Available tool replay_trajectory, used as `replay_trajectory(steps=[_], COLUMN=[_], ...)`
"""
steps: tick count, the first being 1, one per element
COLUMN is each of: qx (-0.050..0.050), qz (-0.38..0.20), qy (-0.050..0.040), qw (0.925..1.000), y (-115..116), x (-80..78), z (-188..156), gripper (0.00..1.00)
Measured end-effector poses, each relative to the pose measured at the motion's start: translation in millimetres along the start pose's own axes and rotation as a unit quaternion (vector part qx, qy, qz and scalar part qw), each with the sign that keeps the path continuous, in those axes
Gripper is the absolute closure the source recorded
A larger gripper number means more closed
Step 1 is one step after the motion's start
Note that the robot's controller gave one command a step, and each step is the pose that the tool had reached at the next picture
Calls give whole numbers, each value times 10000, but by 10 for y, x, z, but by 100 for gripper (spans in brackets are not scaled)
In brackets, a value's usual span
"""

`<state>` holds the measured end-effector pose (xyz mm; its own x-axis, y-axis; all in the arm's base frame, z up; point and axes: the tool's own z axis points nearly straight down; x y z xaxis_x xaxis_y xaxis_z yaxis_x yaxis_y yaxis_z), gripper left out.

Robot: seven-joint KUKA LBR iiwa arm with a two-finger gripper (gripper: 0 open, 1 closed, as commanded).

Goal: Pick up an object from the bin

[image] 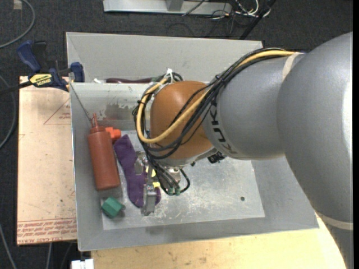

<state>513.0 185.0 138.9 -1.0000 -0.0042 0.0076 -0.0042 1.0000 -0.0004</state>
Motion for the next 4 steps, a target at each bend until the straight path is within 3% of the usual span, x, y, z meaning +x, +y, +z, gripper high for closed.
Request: replay_trajectory(steps=[1,2,3,4], qx=[-8,0,0,17], qz=[19,1844,1847,1842], qy=[-35,10,9,41], qw=[10000,9829,9828,9829], y=[-9,-219,-219,-240], x=[-17,74,74,137], z=[-44,573,573,154], gripper=[0,100,100,100])
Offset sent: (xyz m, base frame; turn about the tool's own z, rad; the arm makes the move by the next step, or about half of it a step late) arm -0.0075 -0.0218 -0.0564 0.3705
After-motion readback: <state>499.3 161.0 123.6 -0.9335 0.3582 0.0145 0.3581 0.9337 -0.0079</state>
